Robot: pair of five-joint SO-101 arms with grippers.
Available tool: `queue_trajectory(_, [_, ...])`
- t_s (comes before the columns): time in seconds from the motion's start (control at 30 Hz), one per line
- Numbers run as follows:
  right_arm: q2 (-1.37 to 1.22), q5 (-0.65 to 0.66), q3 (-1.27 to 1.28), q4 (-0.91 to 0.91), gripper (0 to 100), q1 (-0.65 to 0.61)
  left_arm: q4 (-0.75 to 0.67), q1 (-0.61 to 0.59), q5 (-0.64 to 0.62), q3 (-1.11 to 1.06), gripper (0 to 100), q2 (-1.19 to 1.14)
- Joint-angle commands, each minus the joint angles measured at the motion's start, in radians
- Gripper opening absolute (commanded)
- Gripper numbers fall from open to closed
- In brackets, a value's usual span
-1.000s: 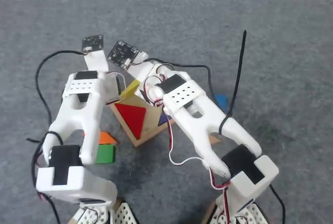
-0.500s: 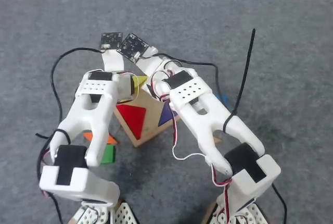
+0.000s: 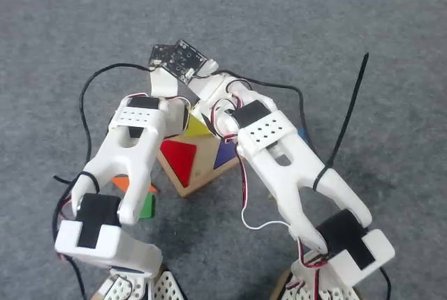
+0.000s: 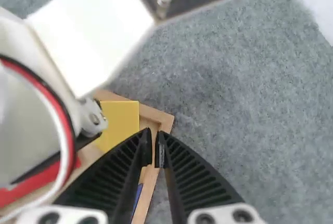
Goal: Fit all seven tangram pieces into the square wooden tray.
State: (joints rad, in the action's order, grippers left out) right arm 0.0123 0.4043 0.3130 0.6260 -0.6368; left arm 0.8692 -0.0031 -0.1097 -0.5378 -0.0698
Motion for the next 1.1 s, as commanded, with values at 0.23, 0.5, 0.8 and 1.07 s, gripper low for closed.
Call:
queue_trajectory(0.23, [-0.044, 0.262, -0.043, 0.054, 13.5, -0.004, 0.021, -0.334, -0.023, -0.028, 2, 0.210])
queue_trajectory(0.5, [-0.407, 0.445, -0.468, 0.354, 37.3, -0.068, -0.094, -0.457, -0.032, -0.216, 2, 0.348])
queue_trajectory(0.8, [-0.806, 0.520, -1.120, 0.694, 41.5, -0.065, -0.167, -0.555, 0.020, -0.334, 2, 0.365])
queue_trajectory(1.07, [-1.058, 0.545, -1.484, 0.811, 41.6, -0.071, -0.167, -0.562, 0.018, -0.332, 2, 0.362])
